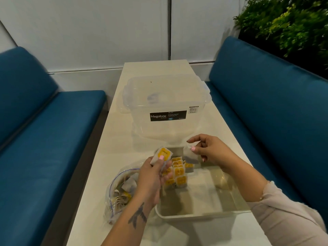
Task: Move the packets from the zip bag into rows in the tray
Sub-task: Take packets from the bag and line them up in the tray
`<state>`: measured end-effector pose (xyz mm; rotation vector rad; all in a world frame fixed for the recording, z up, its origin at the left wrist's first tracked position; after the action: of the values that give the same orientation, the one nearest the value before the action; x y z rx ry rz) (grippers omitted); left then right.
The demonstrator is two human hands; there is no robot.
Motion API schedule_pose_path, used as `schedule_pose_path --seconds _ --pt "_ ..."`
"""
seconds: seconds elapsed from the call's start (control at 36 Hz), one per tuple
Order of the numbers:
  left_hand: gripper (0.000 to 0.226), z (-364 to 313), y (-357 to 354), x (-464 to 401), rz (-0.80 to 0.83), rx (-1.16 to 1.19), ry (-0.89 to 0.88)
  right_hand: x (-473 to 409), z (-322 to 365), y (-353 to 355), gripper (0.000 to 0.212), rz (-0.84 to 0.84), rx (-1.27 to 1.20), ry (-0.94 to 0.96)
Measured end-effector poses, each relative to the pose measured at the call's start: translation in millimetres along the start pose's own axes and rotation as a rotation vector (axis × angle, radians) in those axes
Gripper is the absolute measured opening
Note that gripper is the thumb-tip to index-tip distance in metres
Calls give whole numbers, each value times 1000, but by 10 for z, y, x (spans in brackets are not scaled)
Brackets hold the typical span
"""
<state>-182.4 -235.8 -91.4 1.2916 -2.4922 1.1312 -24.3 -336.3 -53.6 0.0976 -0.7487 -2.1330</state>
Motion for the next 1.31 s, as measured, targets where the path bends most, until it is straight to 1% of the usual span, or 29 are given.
schedule_pose_path --seconds 0.06,0.11,0.19,0.31,0.36,0.42,0.5,0.58,0.67,0.69,0.78,0.86,0.97,1.08,1.19,1.25,1.31 --pt "20 48 -44 -18 -26 -35 -23 31 74 1 17 43 -90 30" --pt "17 77 -116 -21 -32 -3 18 55 152 -4 18 88 -163 68" --pt "14 97 -255 24 16 143 181 77 247 -18 21 135 -214 119" --pt "33 106 -371 96 149 270 416 102 321 -18 22 158 -231 180" --pt "31 92 -389 125 180 330 469 114 320 2 22 166 -228 210" --pt "26 72 -392 136 192 380 473 118 300 19 22 189 -226 237" --pt "20 55 -379 137 201 410 449 119 261 30 20 224 -211 233" --pt "18 70 -339 92 190 384 379 113 225 36 23 209 -200 230" --pt "40 96 -306 30 161 329 263 111 182 31 26 121 -215 195" --pt "41 106 -293 10 140 314 219 112 169 29 25 87 -226 164" --pt "24 113 -274 -24 87 294 109 132 142 4 14 27 -231 51" --pt "18 134 -286 -35 87 263 34 147 113 -42 22 20 -204 -32" --pt "14 166 -296 -31 91 201 -10 143 76 -67 16 -36 -122 -49" --pt "11 148 -291 -35 80 169 -41 143 97 54 8 -72 -51 -22" --pt "12 62 -231 -57 15 129 -85 108 72 256 2 -152 147 -9" --pt "11 28 -189 -66 -5 107 -108 68 2 312 6 -183 285 -27" --pt "13 7 -158 -69 -15 92 -128 17 -93 313 13 -176 445 -58"
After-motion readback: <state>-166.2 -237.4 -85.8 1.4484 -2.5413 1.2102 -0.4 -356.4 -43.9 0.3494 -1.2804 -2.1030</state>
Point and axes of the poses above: each hand's wrist, its own x-axis away from the middle knuckle, its own y-axis out of the back of the hand, z = x × y, the point moved 3 cm from there along -x, towards the middle knuckle, and after that the axes turned 14 degrees about x, right-handed, at the moved point
